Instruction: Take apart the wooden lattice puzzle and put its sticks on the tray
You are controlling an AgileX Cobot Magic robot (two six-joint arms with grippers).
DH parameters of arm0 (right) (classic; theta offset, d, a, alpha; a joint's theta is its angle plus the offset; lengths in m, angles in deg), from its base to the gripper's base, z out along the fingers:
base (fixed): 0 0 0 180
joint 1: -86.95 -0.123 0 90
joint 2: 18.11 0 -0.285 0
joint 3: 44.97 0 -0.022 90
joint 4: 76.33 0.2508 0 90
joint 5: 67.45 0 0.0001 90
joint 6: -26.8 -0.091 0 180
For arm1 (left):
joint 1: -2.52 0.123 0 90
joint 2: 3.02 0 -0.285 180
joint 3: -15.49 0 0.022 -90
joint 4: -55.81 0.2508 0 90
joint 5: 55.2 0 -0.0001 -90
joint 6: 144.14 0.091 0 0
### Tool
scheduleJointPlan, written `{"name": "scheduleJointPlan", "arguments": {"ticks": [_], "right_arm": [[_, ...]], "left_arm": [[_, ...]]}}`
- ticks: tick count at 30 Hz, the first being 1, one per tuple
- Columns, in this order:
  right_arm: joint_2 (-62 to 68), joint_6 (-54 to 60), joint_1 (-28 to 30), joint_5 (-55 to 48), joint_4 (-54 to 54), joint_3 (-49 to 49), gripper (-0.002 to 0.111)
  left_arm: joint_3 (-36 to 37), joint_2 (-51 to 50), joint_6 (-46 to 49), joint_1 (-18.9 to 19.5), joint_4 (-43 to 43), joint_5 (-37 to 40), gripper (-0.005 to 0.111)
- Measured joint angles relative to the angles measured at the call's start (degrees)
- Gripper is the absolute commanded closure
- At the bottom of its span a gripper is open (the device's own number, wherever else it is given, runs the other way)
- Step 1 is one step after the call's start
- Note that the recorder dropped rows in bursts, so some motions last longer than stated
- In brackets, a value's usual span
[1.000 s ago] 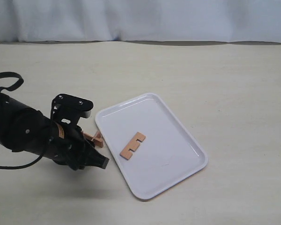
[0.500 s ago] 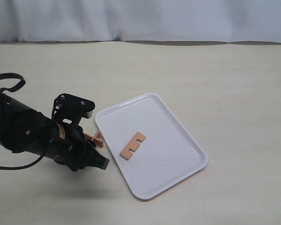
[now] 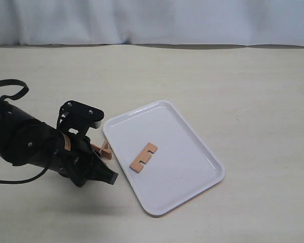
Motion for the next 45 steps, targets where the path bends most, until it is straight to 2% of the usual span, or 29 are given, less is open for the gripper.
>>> {"name": "scheduleJointPlan", "arguments": {"ticks": [2, 7, 9, 30, 33, 38, 45], "right_arm": [[0.0, 0.0, 0.0, 0.0, 0.0, 0.0, 0.104], [0.0, 0.0, 0.0, 0.0, 0.0, 0.0, 0.104], [0.0, 0.0, 0.0, 0.0, 0.0, 0.0, 0.104], [0.0, 0.0, 0.0, 0.0, 0.0, 0.0, 0.104], [0.0, 0.0, 0.0, 0.0, 0.0, 0.0, 0.104], [0.0, 0.0, 0.0, 0.0, 0.0, 0.0, 0.104], [0.0, 0.0, 0.0, 0.0, 0.0, 0.0, 0.104]], "left_arm": [[0.0, 0.0, 0.0, 0.0, 0.0, 0.0, 0.084], [0.0, 0.0, 0.0, 0.0, 0.1, -0.1, 0.065], [0.0, 0.0, 0.0, 0.0, 0.1, -0.2, 0.062], [0.0, -3.1, -1.1, 0.0, 0.2, -2.2, 0.062], [0.0, -3.2, -1.1, 0.0, 0.2, -2.8, 0.064], [0.0, -3.2, -1.1, 0.0, 0.2, -4.6, 0.089], [0.0, -3.4, -1.1, 0.0, 0.2, -5.1, 0.09]]}}
